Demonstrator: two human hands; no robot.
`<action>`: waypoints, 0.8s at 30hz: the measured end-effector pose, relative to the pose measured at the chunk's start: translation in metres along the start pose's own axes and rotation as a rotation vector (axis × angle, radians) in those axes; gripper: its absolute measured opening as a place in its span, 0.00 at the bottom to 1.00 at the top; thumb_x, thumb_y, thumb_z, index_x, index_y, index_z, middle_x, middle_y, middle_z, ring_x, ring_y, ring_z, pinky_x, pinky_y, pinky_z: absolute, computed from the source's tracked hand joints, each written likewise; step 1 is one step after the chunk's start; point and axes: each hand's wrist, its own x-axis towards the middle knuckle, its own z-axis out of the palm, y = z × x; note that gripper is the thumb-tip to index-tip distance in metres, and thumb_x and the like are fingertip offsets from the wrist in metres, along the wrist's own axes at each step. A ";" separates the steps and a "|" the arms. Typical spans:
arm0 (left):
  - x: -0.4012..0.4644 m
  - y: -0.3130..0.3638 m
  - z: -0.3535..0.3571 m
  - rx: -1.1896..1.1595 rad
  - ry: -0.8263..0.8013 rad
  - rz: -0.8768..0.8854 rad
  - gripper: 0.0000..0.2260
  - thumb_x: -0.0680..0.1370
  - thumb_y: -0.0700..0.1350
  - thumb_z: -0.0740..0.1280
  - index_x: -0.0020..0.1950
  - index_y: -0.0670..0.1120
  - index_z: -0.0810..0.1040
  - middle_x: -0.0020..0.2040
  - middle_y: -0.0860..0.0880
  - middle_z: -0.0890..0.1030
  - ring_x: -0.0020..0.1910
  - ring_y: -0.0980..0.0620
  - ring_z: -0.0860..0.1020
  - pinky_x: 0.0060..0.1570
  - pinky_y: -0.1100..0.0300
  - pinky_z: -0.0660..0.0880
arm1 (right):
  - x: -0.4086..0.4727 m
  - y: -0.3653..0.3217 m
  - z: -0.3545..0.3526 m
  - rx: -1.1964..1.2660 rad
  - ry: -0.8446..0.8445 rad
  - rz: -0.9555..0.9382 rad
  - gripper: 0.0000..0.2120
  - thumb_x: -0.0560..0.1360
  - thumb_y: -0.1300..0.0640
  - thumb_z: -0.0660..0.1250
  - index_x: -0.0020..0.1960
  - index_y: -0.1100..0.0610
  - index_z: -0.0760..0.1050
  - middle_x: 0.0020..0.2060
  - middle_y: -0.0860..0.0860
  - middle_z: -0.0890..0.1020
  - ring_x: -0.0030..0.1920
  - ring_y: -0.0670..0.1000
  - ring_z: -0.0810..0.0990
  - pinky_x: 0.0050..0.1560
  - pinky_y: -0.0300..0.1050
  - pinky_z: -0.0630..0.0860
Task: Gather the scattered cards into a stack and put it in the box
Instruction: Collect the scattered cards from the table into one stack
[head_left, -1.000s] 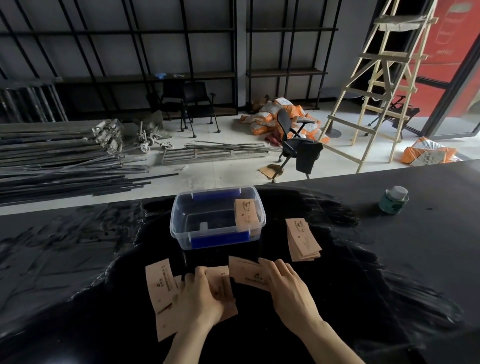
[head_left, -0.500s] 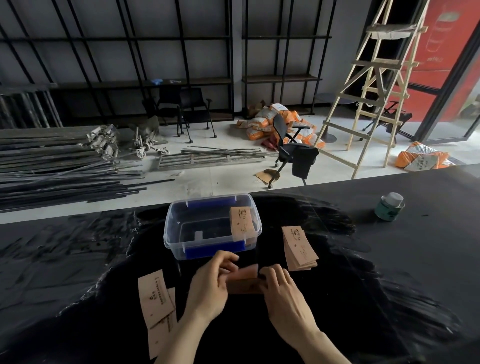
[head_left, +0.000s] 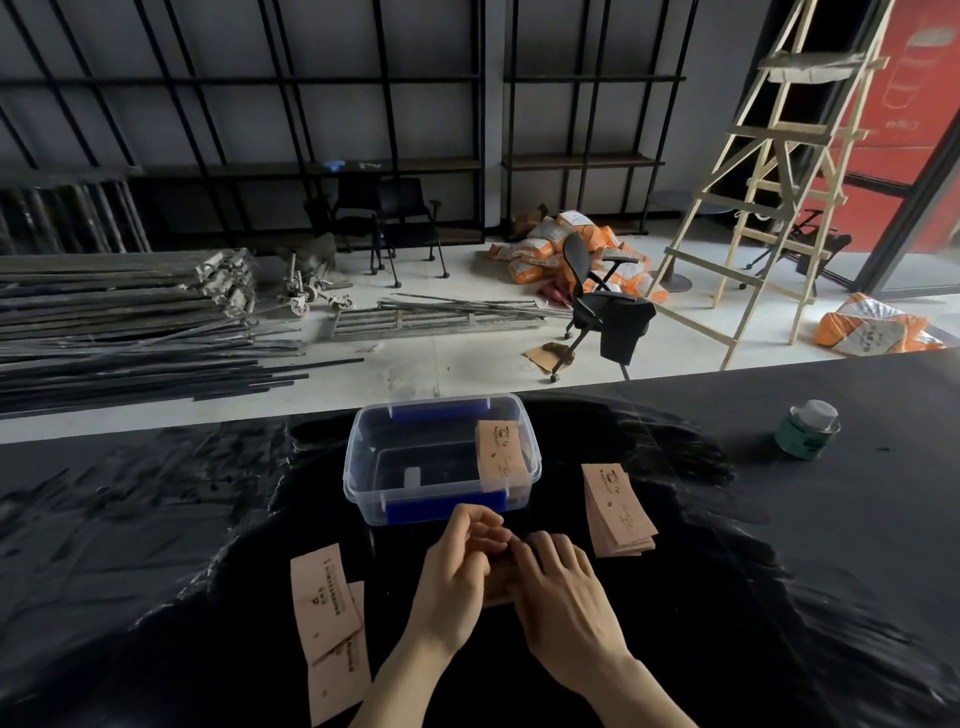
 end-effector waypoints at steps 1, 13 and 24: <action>-0.001 -0.002 -0.004 0.061 0.062 0.051 0.17 0.79 0.30 0.61 0.53 0.51 0.79 0.49 0.55 0.84 0.53 0.53 0.83 0.52 0.60 0.82 | 0.001 -0.001 0.000 -0.003 -0.015 -0.004 0.26 0.79 0.47 0.55 0.76 0.52 0.65 0.62 0.51 0.77 0.61 0.56 0.75 0.64 0.52 0.75; -0.025 -0.058 -0.110 0.973 0.570 -0.572 0.34 0.72 0.69 0.68 0.73 0.55 0.65 0.70 0.44 0.75 0.70 0.39 0.68 0.69 0.41 0.64 | 0.016 -0.013 0.007 0.033 -0.074 -0.023 0.21 0.84 0.46 0.57 0.75 0.49 0.64 0.64 0.50 0.75 0.61 0.54 0.73 0.63 0.49 0.73; -0.036 -0.043 -0.099 0.650 0.438 0.030 0.23 0.71 0.36 0.75 0.53 0.63 0.76 0.46 0.67 0.83 0.46 0.68 0.82 0.40 0.67 0.80 | 0.021 -0.022 0.010 0.064 -0.078 -0.052 0.24 0.84 0.45 0.59 0.78 0.48 0.61 0.67 0.49 0.74 0.67 0.53 0.71 0.69 0.49 0.72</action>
